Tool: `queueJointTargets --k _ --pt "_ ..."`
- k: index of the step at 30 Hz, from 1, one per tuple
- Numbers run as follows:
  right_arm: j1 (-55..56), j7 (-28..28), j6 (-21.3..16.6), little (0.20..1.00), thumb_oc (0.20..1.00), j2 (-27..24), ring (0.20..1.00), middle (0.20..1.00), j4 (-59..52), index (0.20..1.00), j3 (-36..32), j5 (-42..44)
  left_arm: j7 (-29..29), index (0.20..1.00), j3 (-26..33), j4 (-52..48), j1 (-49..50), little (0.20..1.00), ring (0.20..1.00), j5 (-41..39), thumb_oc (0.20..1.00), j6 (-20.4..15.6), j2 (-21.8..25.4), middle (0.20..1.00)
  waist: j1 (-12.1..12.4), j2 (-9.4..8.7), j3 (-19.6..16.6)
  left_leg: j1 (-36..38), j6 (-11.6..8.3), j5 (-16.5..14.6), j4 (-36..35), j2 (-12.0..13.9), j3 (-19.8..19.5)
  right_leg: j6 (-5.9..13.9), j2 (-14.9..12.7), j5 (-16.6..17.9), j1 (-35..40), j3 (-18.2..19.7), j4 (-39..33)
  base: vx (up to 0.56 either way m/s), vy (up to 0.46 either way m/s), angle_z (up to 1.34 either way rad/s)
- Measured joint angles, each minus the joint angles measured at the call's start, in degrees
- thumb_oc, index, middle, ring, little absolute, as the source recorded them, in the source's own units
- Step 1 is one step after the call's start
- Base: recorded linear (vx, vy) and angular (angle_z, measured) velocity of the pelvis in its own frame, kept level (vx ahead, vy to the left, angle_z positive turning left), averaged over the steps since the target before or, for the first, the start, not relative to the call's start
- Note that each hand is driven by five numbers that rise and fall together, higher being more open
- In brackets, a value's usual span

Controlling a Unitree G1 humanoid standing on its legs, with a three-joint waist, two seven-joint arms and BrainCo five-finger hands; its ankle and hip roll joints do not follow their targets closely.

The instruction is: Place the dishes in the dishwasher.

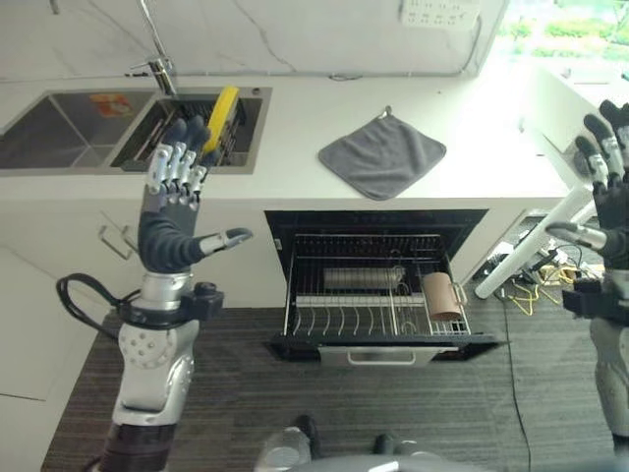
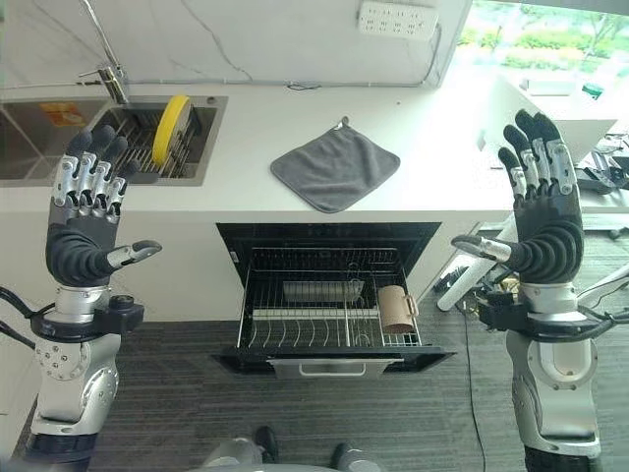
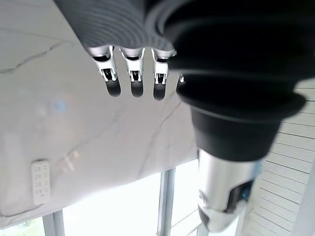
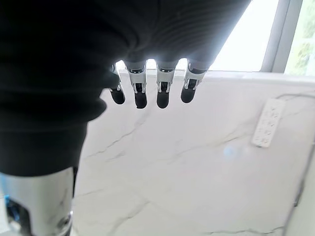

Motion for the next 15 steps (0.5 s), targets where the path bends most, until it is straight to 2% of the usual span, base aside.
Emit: queueJointTargets --k 1,2,4,5,6,7,9,10,11,12,13,14,15 --pt "-1.53 -0.12 0.22 1.000 1.000 -0.31 1.000 1.000 -0.05 1.000 0.29 0.00 0.00 1.000 -0.57 -0.34 0.61 1.000 1.000 -0.82 1.000 0.04 0.13 1.000 -0.70 0.14 0.08 1.59 -0.26 -0.16 -4.35 2.63 -1.04 0.18 0.06 -0.17 0.32 0.94 0.00 0.08 0.414 -0.55" --pt "-1.44 0.01 0.40 1.000 1.000 -0.61 1.000 1.000 -0.02 1.000 -0.15 0.01 0.09 1.000 -1.02 -0.43 0.83 1.000 1.000 -0.94 1.000 0.12 0.03 1.000 -1.84 0.88 0.01 3.70 -1.25 0.48 -10.57 5.81 -1.91 1.41 0.05 0.42 0.84 2.09 0.38 0.10 0.574 -0.46" --pt "0.01 0.57 1.85 1.000 1.000 -2.52 1.000 1.000 0.05 1.000 -1.69 0.03 0.69 1.000 -0.88 -0.49 0.57 1.000 1.000 -0.91 1.000 0.43 0.24 1.000 -3.21 1.63 -0.21 5.43 -5.60 3.15 -16.55 11.25 -2.85 2.22 -0.01 1.04 0.41 3.54 0.20 0.10 0.582 -0.44" --pt "0.78 0.91 2.98 1.000 1.000 -5.35 1.000 1.000 0.24 1.000 -3.30 0.18 1.68 1.000 -1.74 0.15 0.12 1.000 1.000 -0.89 1.000 0.51 0.31 1.000 -4.22 2.55 -0.70 5.59 -6.57 3.99 -20.03 16.28 -1.02 3.02 -0.15 1.06 -0.95 4.49 0.72 0.09 0.670 -0.51" --pt "0.69 1.02 3.16 1.000 1.000 -6.67 1.000 1.000 0.23 1.000 -4.29 0.22 1.91 1.000 -2.80 0.48 -0.22 1.000 1.000 -0.83 1.000 0.72 0.30 1.000 -4.80 3.03 -0.87 6.26 -6.62 4.65 -23.39 19.08 0.40 4.07 -1.38 1.30 -2.04 6.09 1.39 0.09 0.739 -0.55" --pt "0.38 1.09 3.65 1.000 1.000 -6.70 1.000 1.000 0.34 1.000 -4.51 0.26 1.88 1.000 -3.81 2.10 -0.77 1.000 1.000 -0.84 1.000 0.39 0.25 1.000 -4.74 2.90 -0.83 7.06 -7.65 5.38 -24.75 19.46 -0.29 5.37 -3.19 2.04 -2.20 7.26 1.37 0.08 0.861 -0.59" --pt "-3.18 1.44 4.93 1.000 1.000 -6.52 1.000 1.000 0.83 1.000 -3.19 0.28 1.88 1.000 -4.39 5.78 -0.82 1.000 1.000 -0.93 1.000 0.24 0.09 1.000 -4.62 4.17 -0.92 8.49 -7.82 6.20 -24.17 17.82 -0.55 6.80 -7.18 2.86 -2.30 7.51 1.97 0.03 0.677 -0.57" --pt "-5.88 1.44 5.20 1.000 1.000 -6.67 1.000 1.000 0.71 1.000 -1.73 0.29 1.70 1.000 -4.26 5.97 -0.77 1.000 1.000 -1.36 1.000 0.06 -0.27 1.000 -4.48 5.88 -0.72 9.05 -7.38 6.10 -23.04 14.86 -3.50 8.16 -9.59 3.65 -2.33 7.91 2.45 0.00 0.727 -0.59" --pt "-6.24 1.49 4.88 1.000 1.000 -3.00 1.000 1.000 0.30 1.000 -0.33 0.24 1.02 1.000 -3.42 6.21 -1.02 1.000 1.000 -3.25 1.000 -0.07 0.30 1.000 -3.74 4.11 -0.45 9.50 -8.72 6.55 -20.89 8.98 -3.75 9.69 -15.25 5.51 -2.40 7.92 2.98 0.01 0.784 -0.38" --pt "-4.49 1.33 5.25 1.000 1.000 -0.69 1.000 1.000 -0.13 1.000 0.76 0.16 0.76 1.000 -2.74 6.20 -1.39 1.000 1.000 -5.59 1.000 0.01 0.03 1.000 -3.36 2.08 0.08 7.44 -7.20 3.88 -16.69 5.94 -3.13 8.87 -18.75 10.67 -2.99 7.60 3.17 0.03 0.751 0.03" --pt "-2.17 1.19 5.33 1.000 1.000 0.94 1.000 1.000 -0.93 1.000 1.03 0.13 0.33 1.000 -2.00 6.10 -1.81 1.000 1.000 -6.68 1.000 0.17 0.19 1.000 -3.08 1.56 0.45 3.67 -4.24 0.35 -10.13 4.52 -2.99 7.57 -20.70 16.67 -3.34 7.77 3.31 0.04 0.546 0.47" --pt "0.48 0.58 5.24 1.000 1.000 2.13 1.000 1.000 -2.19 1.000 0.50 0.17 0.06 1.000 -1.90 5.91 -2.40 1.000 1.000 -7.70 1.000 0.63 0.82 1.000 -2.52 0.97 0.42 1.41 -2.23 -2.80 -5.93 2.80 -2.98 5.33 -22.56 21.84 -3.57 7.51 3.43 0.04 0.517 0.49" --pt "3.31 0.03 4.76 1.000 1.000 2.58 1.000 1.000 -4.37 1.000 0.02 0.28 0.04 1.000 -1.84 5.14 -2.93 1.000 1.000 -7.78 1.000 1.05 2.01 1.000 -0.87 0.14 0.43 0.12 -0.26 -4.23 -4.32 0.96 -3.08 6.05 -23.48 24.04 -5.48 7.66 5.41 0.02 0.476 0.31"
